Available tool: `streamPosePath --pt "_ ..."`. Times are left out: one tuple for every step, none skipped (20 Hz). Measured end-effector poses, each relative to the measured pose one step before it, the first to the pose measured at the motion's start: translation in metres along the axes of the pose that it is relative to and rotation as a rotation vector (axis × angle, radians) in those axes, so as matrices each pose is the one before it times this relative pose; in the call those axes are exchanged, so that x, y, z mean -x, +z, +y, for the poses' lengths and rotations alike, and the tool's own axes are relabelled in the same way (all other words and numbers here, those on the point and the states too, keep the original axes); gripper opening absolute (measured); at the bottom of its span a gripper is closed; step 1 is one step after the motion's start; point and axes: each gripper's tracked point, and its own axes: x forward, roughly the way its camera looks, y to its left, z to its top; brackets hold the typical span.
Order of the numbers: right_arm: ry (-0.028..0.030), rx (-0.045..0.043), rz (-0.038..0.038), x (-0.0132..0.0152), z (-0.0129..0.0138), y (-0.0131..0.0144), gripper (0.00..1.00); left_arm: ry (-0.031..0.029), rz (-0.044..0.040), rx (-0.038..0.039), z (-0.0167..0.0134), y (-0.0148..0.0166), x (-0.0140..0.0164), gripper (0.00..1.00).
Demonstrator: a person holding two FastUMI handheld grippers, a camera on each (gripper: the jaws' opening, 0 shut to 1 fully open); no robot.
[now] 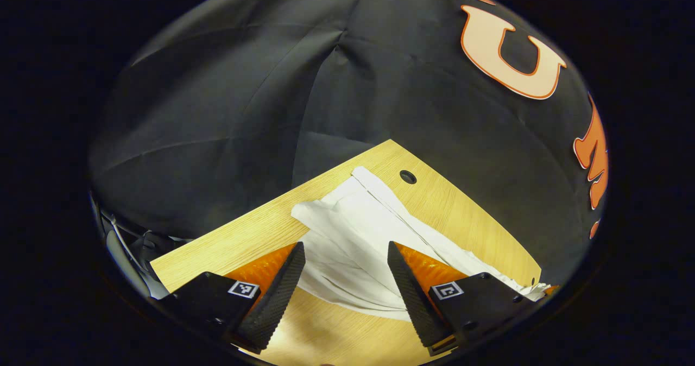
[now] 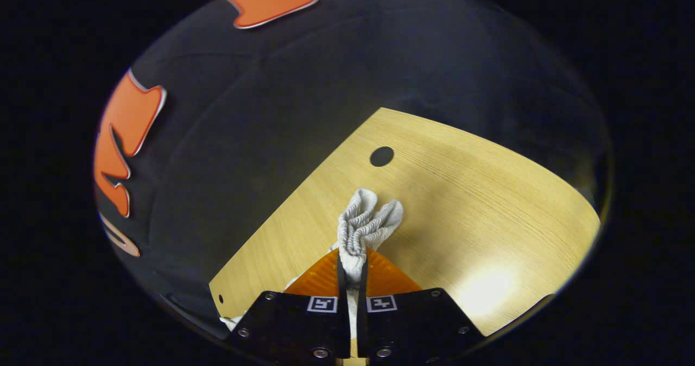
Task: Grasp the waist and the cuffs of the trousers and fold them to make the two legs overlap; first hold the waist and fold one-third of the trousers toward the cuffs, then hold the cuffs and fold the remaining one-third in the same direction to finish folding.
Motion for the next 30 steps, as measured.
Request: streamPosePath --pt "0.01108 0.02245 -0.01228 0.00960 0.00543 0.00390 0.05 -0.00797 0.00782 -0.01782 0.00142 0.00177 -0.00059 1.00" --pt "0.01426 0.02106 -0.01186 0.00595 0.00399 0.00274 0.05 -0.01162 0.00360 -0.01776 -0.00038 0.00153 0.00102 1.00" --pt "0.00844 0.02439 -0.00909 0.00835 0.00486 0.00483 0.05 -0.01243 0.00088 -0.01442 0.00085 0.00363 0.00143 1.00" --pt "0.00584 0.02363 -0.01113 0.00638 0.00486 0.00521 0.05 -0.01330 -0.00232 -0.01050 0.00073 0.00275 0.00077 1.00" --pt "0.00884 0.02594 -0.00695 0.00553 0.01017 0.00216 0.05 -0.01517 -0.00185 -0.00629 0.00006 0.00180 -0.00027 1.00" --pt "0.00602 0.02409 -0.00478 0.00749 0.00647 0.00450 0.05 -0.01646 -0.00051 -0.00143 -0.00057 0.00130 -0.00017 0.96" --pt "0.00047 0.01968 -0.00185 0.00960 0.00749 0.00527 0.05 -0.01494 -0.00061 0.00230 0.00093 0.00029 -0.00010 0.99" --pt "0.00848 0.02643 -0.00505 0.00472 0.00777 0.00204 0.05 -0.01857 0.00230 0.00772 -0.00060 0.00027 -0.00081 0.99" --pt "0.01249 0.01959 -0.00462 0.00125 0.00855 0.00029 0.05 -0.01381 0.00363 0.00875 0.00124 0.00115 -0.00002 0.99" --pt "0.01445 0.00730 0.00267 0.00337 0.00576 0.00146 0.05 -0.00732 0.00307 0.00565 0.00190 0.00099 0.00017 1.00" --pt "0.01963 0.00513 0.00721 0.00393 0.00009 0.00710 0.05 -0.00764 0.00220 0.00261 -0.00049 -0.00029 0.00089 1.00" --pt "0.01109 0.00869 0.00984 0.00064 -0.00546 0.00470 0.05 -0.00684 -0.00031 0.00033 -0.00012 0.00075 0.00009 1.00" --pt "0.00550 0.01335 0.01174 0.00062 -0.00804 0.00592 0.05 -0.00304 -0.00156 -0.00288 -0.00072 -0.00073 -0.00142 1.00" --pt "0.00946 0.01610 0.01225 0.00120 -0.00343 0.00572 0.05 -0.00373 -0.00048 -0.00902 -0.00036 0.00022 0.00014 1.00" --pt "0.00978 0.01403 0.01276 0.00029 0.00403 0.00015 0.05 -0.00014 0.00231 -0.01379 0.00119 -0.00012 0.00067 0.99" --pt "0.00513 0.01180 0.01025 -0.00054 -0.00036 0.00088 0.05 -0.00006 0.00173 -0.01646 0.00090 0.00150 0.00088 0.99" --pt "0.00487 0.00952 0.00961 0.00100 0.00023 0.00198 0.05 -0.00016 -0.00168 -0.01198 0.00147 0.00336 0.00165 1.00" --pt "0.00842 0.00219 0.00867 0.00146 0.00026 0.00283 0.05 -0.00421 -0.00285 -0.00436 0.00012 0.00305 0.00058 0.99" --pt "0.01043 0.00267 0.01290 -0.00049 0.00026 -0.00090 0.05 -0.00949 0.00165 -0.00001 -0.00058 -0.00043 -0.00033 1.00" --pt "0.00681 0.00426 0.01244 0.00088 -0.00158 0.00078 0.05 -0.00789 0.00339 0.00010 -0.00028 -0.00117 -0.00033 0.99" --pt "0.00466 0.01053 0.01021 -0.00221 0.00026 -0.00006 0.05 -0.00740 0.00424 -0.00252 0.00054 -0.00104 -0.00072 0.99" --pt "0.00250 0.01185 0.00937 -0.00048 -0.00081 0.00131 0.05 -0.00434 0.00414 -0.00300 0.00063 -0.00078 -0.00001 1.00" --pt "0.00336 0.00831 0.01120 0.00007 0.00168 -0.00119 0.05 -0.00546 0.00686 -0.00095 -0.00011 0.00006 0.00094 1.00" --pt "0.00661 0.00595 0.01339 -0.00021 0.00059 -0.00074 0.05 -0.00332 0.00697 0.00253 0.00024 -0.00017 0.00090 0.99" --pt "0.00476 0.00516 0.01439 -0.00185 -0.00027 0.00051 0.05 -0.00472 0.00624 0.00430 -0.00024 -0.00056 0.00059 0.99" --pt "0.00484 0.00582 0.01621 -0.00036 -0.00098 0.00086 0.05 -0.00563 0.00565 0.00451 -0.00014 -0.00008 -0.00015 0.99" --pt "0.00008 0.00418 0.01855 0.00097 -0.00038 0.00094 0.05 -0.00352 0.00376 0.00525 0.00095 -0.00019 -0.00107 1.00" --pt "-0.00375 0.00914 0.01680 0.00091 -0.00138 0.00117 0.05 -0.00414 0.00537 0.00441 0.00040 -0.00010 -0.00058 1.00" --pt "-0.00695 0.01505 0.01441 -0.00128 0.00148 -0.00074 0.05 -0.00174 0.00330 0.00377 0.00088 -0.00071 -0.00004 0.99" --pt "-0.00872 0.01746 0.01360 0.00073 -0.00043 0.00046 0.05 -0.00626 0.00046 0.00641 -0.00116 0.00086 -0.00014 0.99"
